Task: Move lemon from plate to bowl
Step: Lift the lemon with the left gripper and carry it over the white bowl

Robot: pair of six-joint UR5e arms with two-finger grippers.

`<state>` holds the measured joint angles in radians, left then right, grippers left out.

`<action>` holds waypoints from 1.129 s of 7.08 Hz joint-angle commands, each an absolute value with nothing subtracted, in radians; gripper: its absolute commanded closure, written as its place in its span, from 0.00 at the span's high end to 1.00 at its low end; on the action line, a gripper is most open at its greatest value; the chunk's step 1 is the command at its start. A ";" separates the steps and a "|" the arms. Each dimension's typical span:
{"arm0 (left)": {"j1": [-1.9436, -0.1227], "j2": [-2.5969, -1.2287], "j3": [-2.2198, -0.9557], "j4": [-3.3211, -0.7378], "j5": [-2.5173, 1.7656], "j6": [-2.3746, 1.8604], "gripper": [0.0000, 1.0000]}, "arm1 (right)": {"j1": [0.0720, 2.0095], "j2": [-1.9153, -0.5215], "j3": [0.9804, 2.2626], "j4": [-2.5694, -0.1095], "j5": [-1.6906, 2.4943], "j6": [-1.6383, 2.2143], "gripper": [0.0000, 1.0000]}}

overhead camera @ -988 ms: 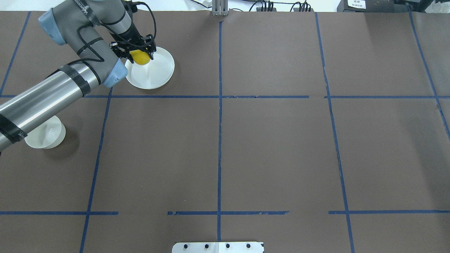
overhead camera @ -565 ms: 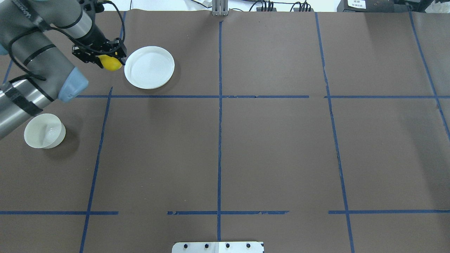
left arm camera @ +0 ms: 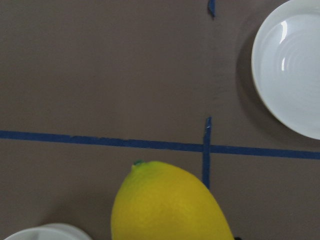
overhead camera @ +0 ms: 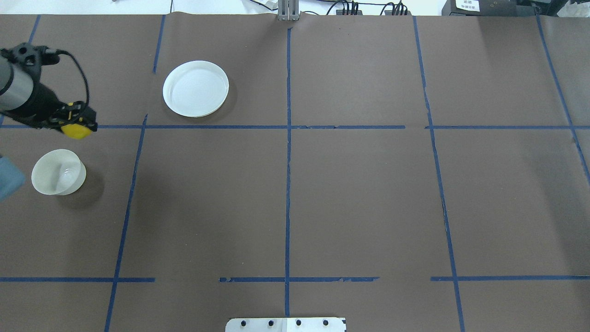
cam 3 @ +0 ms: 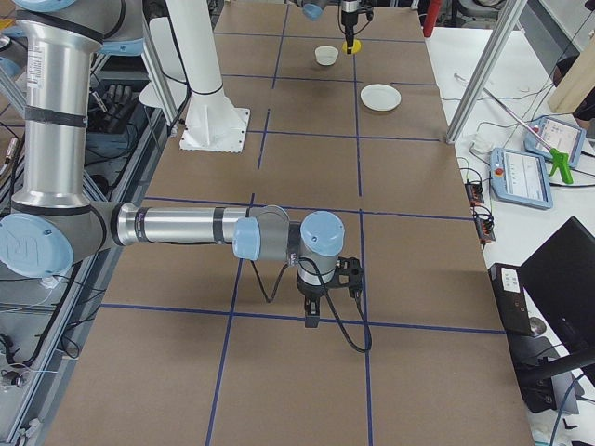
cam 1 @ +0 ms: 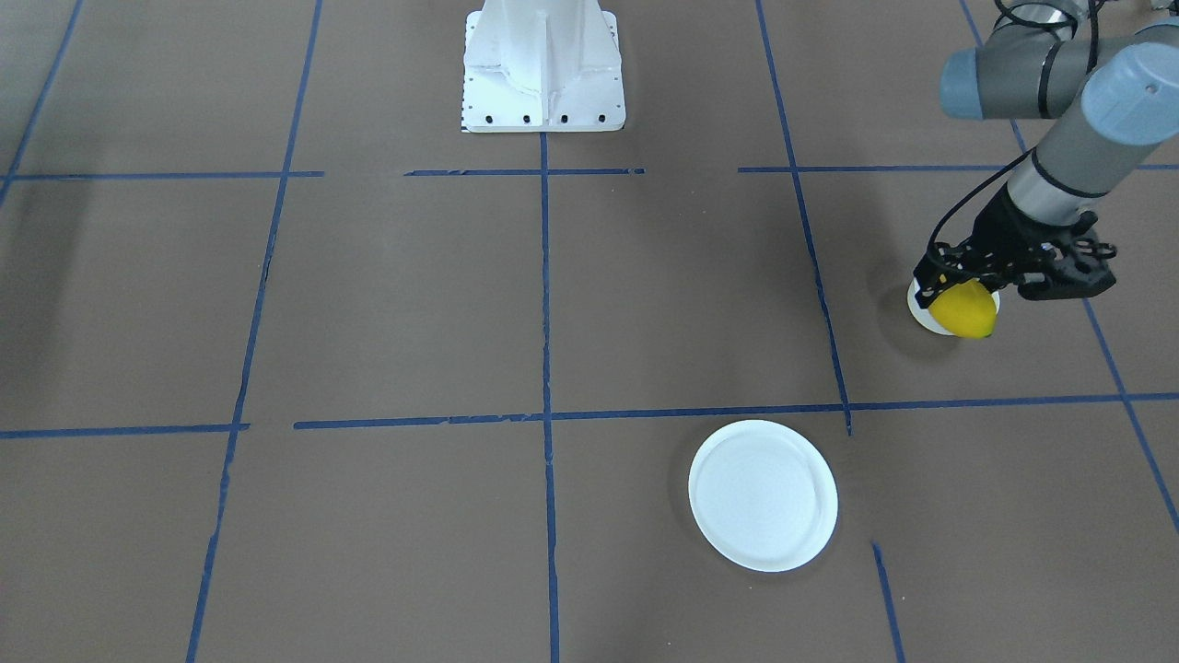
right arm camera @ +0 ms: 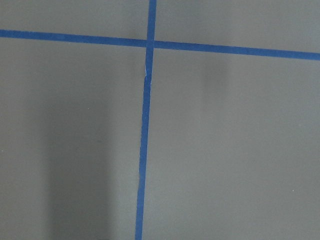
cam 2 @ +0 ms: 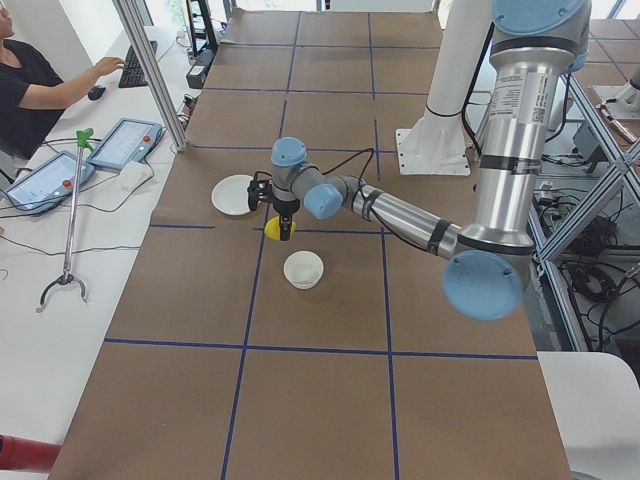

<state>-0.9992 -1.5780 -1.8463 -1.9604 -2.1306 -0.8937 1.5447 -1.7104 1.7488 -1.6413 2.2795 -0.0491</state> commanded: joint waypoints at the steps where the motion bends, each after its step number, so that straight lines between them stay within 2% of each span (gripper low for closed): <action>1: -0.985 -1.401 -1.853 -2.152 -2.099 -0.900 0.00 | 1.545 -1.710 1.749 -1.641 2.279 -0.049 1.00; 6: -0.919 -1.413 -1.816 -2.158 -2.065 -0.922 0.00 | 1.545 -1.710 1.749 -1.641 2.279 -0.049 1.00; 7: -0.919 -1.430 -1.803 -2.157 -2.072 -0.917 0.64 | 1.545 -1.710 1.747 -1.641 2.279 -0.049 1.00; 8: -0.919 -1.436 -1.798 -2.158 -2.074 -0.913 1.00 | 1.545 -1.710 1.747 -1.641 2.279 -0.049 1.00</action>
<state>-0.9195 -1.4244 -1.8070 -2.1573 -2.0700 -0.9178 1.5447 -1.7104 1.7476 -1.6413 2.2795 -0.0491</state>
